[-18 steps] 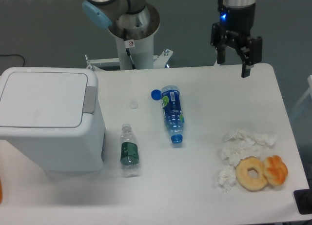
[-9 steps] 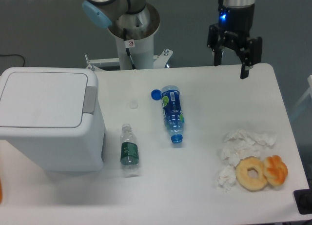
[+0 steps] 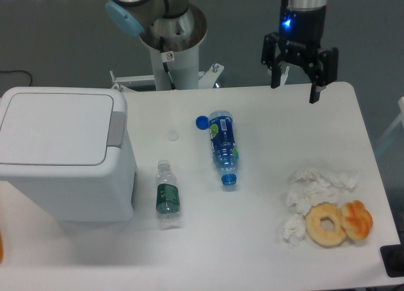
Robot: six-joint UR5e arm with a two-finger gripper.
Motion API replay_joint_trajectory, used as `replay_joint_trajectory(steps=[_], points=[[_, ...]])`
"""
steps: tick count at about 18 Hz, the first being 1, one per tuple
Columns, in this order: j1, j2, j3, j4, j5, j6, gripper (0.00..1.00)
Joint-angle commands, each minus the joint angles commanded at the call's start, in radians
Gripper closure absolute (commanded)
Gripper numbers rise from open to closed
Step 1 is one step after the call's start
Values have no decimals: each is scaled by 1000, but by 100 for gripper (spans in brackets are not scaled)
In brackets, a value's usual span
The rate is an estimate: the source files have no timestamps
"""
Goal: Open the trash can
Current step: 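Move the open gripper over to the white trash can's lid edge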
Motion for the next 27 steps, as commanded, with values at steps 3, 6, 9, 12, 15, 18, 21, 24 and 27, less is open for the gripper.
replay_joint_trajectory(steps=[3, 6, 9, 12, 15, 18, 21, 24, 27], points=[[-35, -12, 11, 31, -6, -138, 0], [-58, -14, 12, 34, -21, -238, 0], [-75, -20, 20, 63, -32, -299, 0], [-86, -20, 31, 68, -74, -387, 0], [-86, -20, 46, 71, -116, -483, 0], [-88, -20, 51, 71, -167, -542, 0], [-98, -18, 49, 69, -207, -595, 0], [-146, -26, 54, 71, -222, -684, 0], [-176, -44, 67, 71, -253, -756, 0]])
